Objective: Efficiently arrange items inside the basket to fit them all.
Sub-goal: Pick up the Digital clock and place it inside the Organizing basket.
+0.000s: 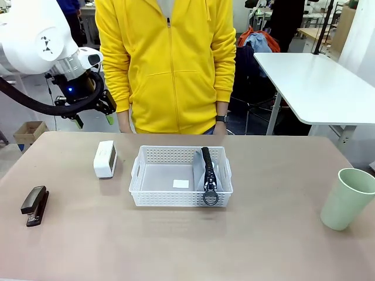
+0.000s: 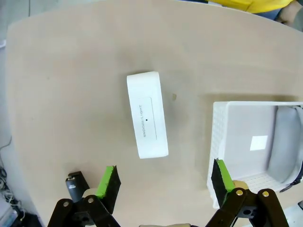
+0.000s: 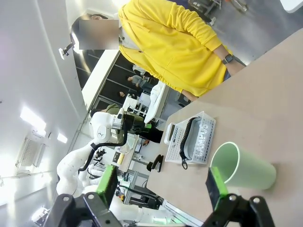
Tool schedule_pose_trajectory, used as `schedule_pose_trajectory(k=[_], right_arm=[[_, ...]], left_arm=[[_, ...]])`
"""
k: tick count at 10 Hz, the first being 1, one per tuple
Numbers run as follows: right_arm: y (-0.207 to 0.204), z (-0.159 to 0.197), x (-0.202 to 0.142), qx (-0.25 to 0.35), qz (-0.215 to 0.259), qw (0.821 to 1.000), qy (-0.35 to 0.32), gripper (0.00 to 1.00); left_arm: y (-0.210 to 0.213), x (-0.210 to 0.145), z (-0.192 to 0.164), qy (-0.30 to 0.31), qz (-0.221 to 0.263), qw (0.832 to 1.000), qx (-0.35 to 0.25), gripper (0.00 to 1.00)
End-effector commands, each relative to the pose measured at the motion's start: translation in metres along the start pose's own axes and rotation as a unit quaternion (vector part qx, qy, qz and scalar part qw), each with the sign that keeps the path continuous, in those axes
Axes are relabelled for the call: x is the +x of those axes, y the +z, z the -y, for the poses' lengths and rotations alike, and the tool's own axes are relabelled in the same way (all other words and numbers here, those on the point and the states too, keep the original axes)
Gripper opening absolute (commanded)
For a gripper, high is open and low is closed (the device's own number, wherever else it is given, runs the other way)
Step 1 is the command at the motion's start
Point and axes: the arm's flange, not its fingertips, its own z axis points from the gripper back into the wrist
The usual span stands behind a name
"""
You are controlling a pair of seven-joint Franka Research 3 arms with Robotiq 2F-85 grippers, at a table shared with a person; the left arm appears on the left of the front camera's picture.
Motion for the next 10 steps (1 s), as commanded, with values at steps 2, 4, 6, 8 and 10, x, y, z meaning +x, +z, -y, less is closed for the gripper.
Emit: schedule_pose_trajectory(k=[2,4,6,8,10], right_arm=[[-0.001,-0.001,0.003,0.008,0.006,1.0,0.013,1.0],[-0.001,-0.001,0.003,0.008,0.006,1.0,0.013,1.0],[-0.001,-0.001,0.003,0.008,0.006,1.0,0.013,1.0],[-0.001,-0.001,0.003,0.008,0.006,1.0,0.013,1.0],[-0.001,-0.001,0.003,0.008,0.006,1.0,0.013,1.0]], left_arm=[[0.0,0.0,0.0,0.0,0.0,1.0,0.0,1.0],[-0.01,-0.006,0.006,0.036,0.023,0.999,0.027,1.0],[-0.047,-0.02,0.006,0.053,0.017,0.997,0.046,1.0],[-0.073,-0.021,0.0,0.058,-0.004,0.998,0.032,1.0],[-0.1,-0.011,-0.009,0.036,-0.036,0.998,0.024,1.0]])
